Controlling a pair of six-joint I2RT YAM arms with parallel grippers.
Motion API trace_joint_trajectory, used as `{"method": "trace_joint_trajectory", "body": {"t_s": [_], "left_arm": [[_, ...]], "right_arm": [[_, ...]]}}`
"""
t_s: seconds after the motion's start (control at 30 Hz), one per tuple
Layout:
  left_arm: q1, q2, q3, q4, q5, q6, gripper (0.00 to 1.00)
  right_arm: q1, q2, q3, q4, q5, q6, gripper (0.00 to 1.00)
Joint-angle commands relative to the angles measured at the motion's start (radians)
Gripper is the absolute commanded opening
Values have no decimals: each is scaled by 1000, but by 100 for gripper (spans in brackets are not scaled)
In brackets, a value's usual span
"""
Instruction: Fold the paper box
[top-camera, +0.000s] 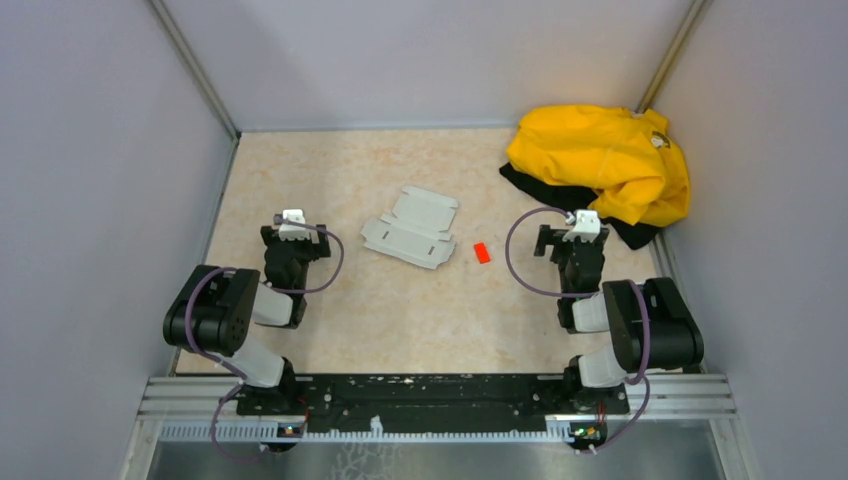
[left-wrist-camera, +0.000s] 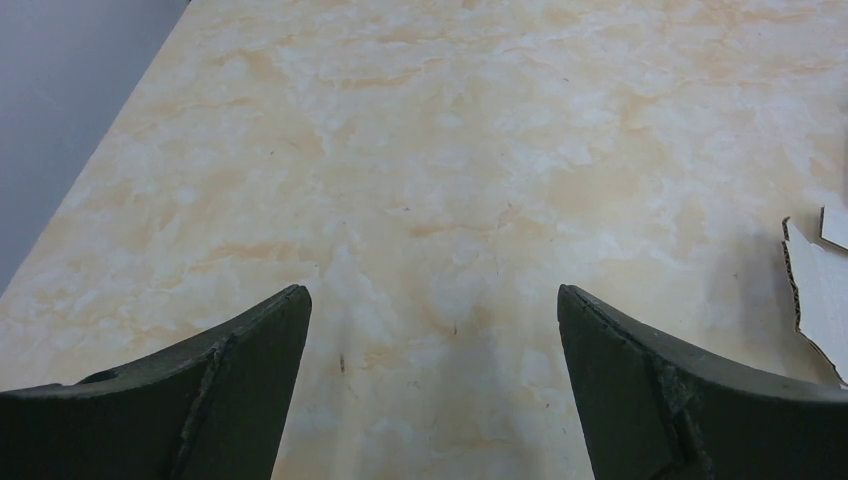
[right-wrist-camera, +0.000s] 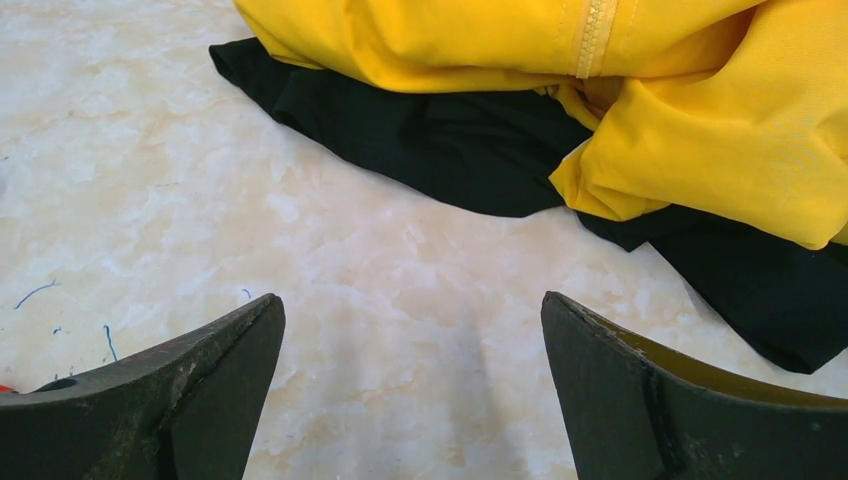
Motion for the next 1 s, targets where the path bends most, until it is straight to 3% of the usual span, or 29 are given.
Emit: {"method": "trace_joint_trajectory", "body": {"t_s": [0.0,0.13,0.2,0.37,0.5,0.67,0.8,0.9,0.97], "left_arm": [[15,8,11,31,32,-20,99],[16,-5,9,41,-5,-21,99],[13,-66,59,-116,-20,-25,99],[-58,-199,253,-559,-33,-87,99],[-76,-282,367,-690,106,-275,99],[-91,-331,621,-901,325,-466,99],[-105,-339,815,-873,589,-594,99],[-190,-350,995,-993,555,-548,99],[-224,-354,1088,-1034,566,-493,99]], "right_arm": [[-7,-2,9,53,-16,4,98],[-7,-14,-30,118,10,13,98],[-7,-64,-25,68,50,15,98],[-7,-416,148,-483,104,154,98],[-7,-556,360,-845,60,261,98],[-3,-536,703,-1172,-151,404,99],[62,-513,900,-1265,-297,354,99],[122,-431,1103,-1355,-379,301,99],[124,-388,1127,-1263,-499,317,99]]}}
